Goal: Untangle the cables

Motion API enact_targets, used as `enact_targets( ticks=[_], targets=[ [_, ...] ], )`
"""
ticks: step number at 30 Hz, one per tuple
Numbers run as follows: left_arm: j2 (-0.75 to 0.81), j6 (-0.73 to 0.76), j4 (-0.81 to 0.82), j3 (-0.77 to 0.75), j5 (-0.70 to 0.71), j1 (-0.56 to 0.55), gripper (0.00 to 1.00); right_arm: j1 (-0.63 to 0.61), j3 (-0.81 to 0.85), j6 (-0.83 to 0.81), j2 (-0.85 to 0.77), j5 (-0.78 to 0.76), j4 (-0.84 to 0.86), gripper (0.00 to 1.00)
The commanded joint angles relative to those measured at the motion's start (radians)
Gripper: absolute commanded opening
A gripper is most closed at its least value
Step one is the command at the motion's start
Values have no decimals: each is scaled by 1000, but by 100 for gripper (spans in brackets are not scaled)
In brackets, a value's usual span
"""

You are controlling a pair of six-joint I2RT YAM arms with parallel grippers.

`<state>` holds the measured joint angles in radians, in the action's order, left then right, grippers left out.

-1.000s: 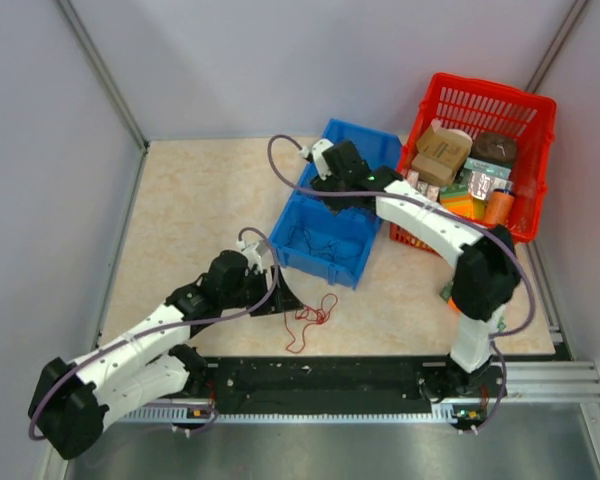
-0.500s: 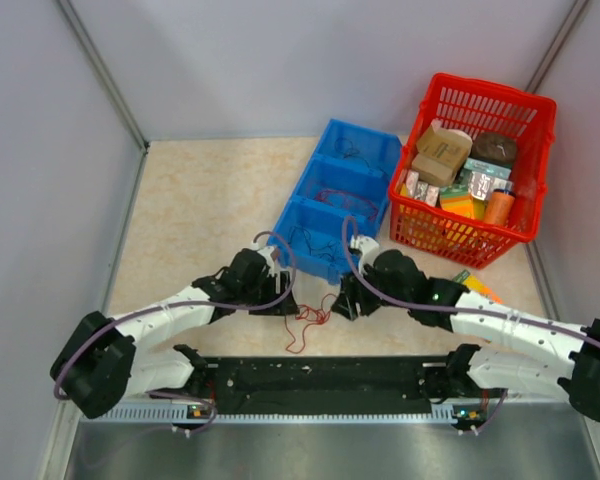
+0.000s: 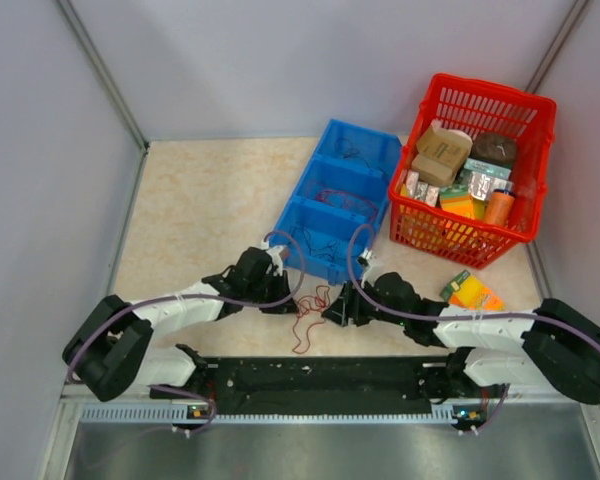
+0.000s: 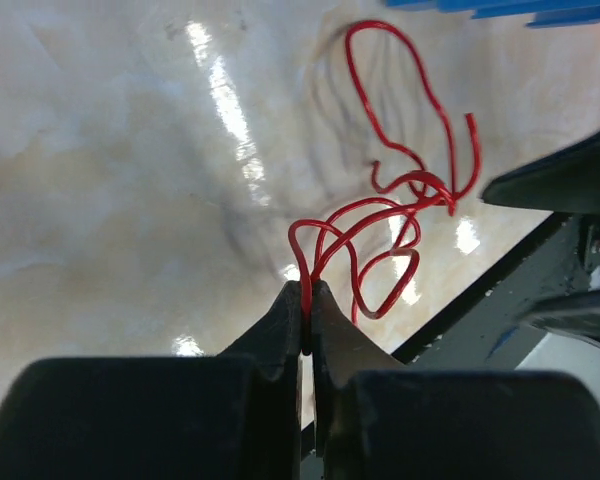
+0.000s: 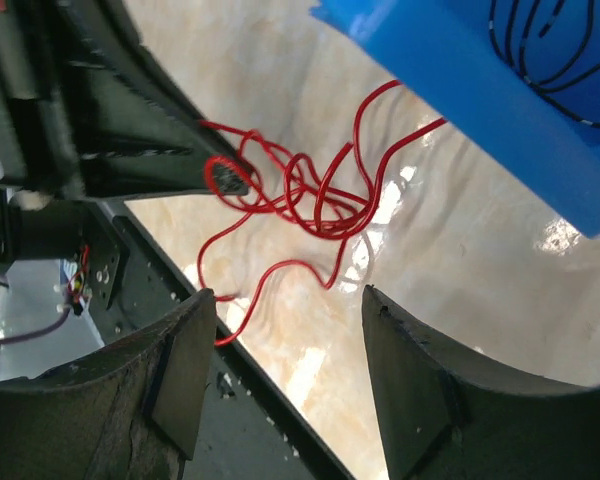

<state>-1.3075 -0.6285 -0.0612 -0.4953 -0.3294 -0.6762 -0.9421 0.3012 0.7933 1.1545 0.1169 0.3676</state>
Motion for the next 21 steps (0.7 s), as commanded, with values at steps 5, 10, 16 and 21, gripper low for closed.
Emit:
enact_targets(
  ticks=[5,10,16,21],
  targets=[
    [206,-11,5,0,-97,-3,0,-83,16,24,140,-103,252,60],
    [272,19,-97,-44,-148,-3,0,-126,29,12,151,-195,289,60],
    [338,88,-236,-146,-184,-3,0,-132,-5,-173,-24,-175,315,60],
    [349,153,-322,-229,-194,-3,0,-130,51,-308,-179,-212,73,60]
  ],
)
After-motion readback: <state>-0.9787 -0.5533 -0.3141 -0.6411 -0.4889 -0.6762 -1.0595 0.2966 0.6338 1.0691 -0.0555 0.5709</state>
